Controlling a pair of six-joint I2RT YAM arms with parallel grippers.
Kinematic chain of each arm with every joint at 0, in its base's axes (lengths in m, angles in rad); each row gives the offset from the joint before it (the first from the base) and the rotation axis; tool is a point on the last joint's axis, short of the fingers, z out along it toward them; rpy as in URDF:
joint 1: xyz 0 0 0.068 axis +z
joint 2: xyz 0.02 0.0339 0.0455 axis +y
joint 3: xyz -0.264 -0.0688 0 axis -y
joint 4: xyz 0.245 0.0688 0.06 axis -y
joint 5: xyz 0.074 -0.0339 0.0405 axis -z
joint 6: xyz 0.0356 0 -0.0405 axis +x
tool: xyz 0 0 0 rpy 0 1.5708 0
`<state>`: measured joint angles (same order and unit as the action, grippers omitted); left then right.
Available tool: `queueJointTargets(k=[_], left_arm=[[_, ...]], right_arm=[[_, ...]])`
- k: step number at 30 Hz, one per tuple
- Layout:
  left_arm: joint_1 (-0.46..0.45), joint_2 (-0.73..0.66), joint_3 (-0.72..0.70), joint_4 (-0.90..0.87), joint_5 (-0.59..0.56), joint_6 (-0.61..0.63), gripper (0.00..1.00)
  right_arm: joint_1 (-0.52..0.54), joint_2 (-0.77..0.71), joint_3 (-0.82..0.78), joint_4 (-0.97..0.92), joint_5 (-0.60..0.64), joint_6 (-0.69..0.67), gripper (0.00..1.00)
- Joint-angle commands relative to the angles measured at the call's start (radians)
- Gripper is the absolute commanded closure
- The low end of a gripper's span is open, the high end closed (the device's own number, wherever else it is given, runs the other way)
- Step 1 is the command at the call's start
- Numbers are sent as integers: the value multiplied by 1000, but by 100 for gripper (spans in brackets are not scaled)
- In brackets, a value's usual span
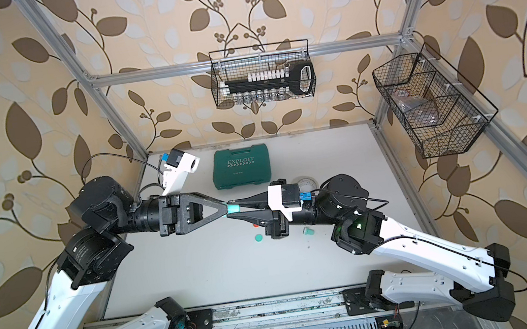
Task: Close the stamp cap
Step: Pick up the stamp from the center of the board.
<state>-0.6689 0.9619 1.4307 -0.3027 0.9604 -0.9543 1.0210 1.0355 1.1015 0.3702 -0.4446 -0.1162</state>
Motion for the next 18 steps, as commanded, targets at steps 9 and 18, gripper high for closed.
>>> queueJointTargets(k=[9,18], left_arm=[[-9,-30,64,-150,-157,160,52],[-8,-9,89,-458,-530,308,36]], right_arm=[[6,-56,-16,-97,108,3,100],[7,-150,-68,-344,359,-6,100]])
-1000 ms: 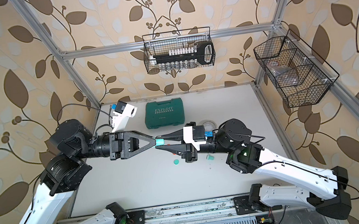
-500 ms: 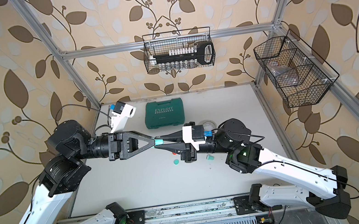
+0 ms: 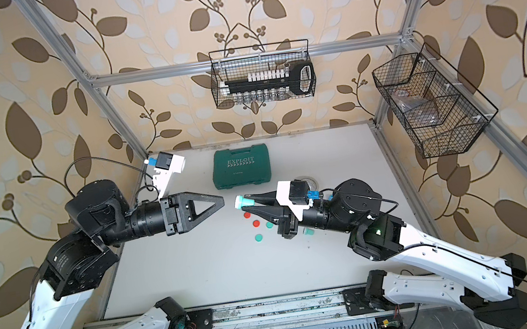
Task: Close the stamp cap
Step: Pick up the stamp from the center of the board, then close the cover of the stamp.
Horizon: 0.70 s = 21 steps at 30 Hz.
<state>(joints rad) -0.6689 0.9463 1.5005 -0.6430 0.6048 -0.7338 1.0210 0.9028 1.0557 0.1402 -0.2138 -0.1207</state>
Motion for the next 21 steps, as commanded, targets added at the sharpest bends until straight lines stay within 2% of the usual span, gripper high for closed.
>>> queueJointTargets(k=[1,7,10,13,17,21], left_arm=[[-8,13,11,-147,-222,101,36],[-2,62,-56,-273,-494,184,35],[19,81,-127,-272,-551,229,35],[95,91,-216,-243,-521,257,35],[287,97,-365,-167,-391,281,35],[426,135,-464,-115,-298,308,36]], right_arm=[[7,-19,-18,-152,164,0,100],[5,38,30,-368,339,37,100],[-13,103,51,-458,383,65,100],[-85,183,85,-547,340,150,100],[-172,313,135,-657,313,267,100],[-222,462,198,-772,297,326,100]])
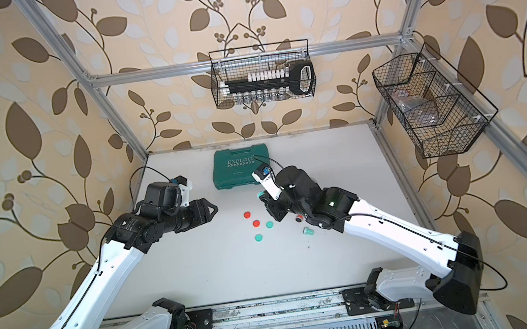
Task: Close the stamp cap
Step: Close the cover of the stamp.
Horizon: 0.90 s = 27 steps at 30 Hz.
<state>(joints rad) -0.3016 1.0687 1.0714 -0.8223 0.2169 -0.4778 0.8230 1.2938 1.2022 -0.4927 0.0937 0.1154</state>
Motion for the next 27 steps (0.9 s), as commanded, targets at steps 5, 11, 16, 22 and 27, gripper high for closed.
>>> queueJointTargets(k=[5,11,16,22,27], left_arm=[[88,57,-113,103,24,115,37],[91,88,-101,85,-22,123,38],[91,100,-94,74,-39,127,38],[94,124,-82,68,-27,135,38],[103,127,-81,69,-20,136,38]], right_arm=[[-70,260,144,-271,-53,116,100],[-93,463,263,-372,-44,151,100],[-94,611,379,-446,-38,156,100],[-92,709,438,-480,-39,170,100],[-84,757,455,-493,-64,165,100]])
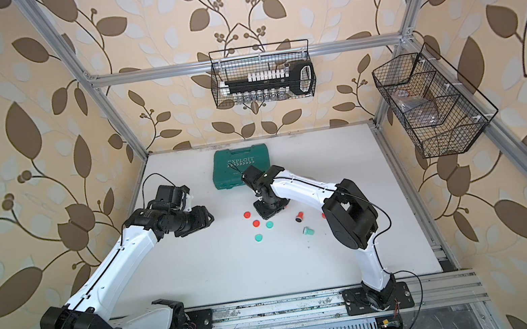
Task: Close the stamp cap
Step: Close the cover of the stamp.
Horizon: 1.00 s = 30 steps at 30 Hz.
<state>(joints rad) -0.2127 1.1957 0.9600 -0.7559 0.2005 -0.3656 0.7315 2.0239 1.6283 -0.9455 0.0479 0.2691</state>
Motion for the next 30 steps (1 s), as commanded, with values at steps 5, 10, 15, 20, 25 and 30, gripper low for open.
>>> queueJointTargets(k=[5,10,15,20,25,30], left_arm=[[18,1,33,4,7,27,38],[19,1,33,4,10,27,38],[21,5,33,5,15,27,38],[21,11,33,6,25,26,38],[21,16,34,6,29,26,38],[21,18,34,6,30,27,38]], right_arm=[[29,45,15,-27,-25,20,100],[40,58,9,-15,-24,24,100],[43,70,1,-7,-29,24,100],[42,81,-8,3,-31,25,100],[43,93,-7,7,-35,25,100],[48,98,-7,4,-30,25,100]])
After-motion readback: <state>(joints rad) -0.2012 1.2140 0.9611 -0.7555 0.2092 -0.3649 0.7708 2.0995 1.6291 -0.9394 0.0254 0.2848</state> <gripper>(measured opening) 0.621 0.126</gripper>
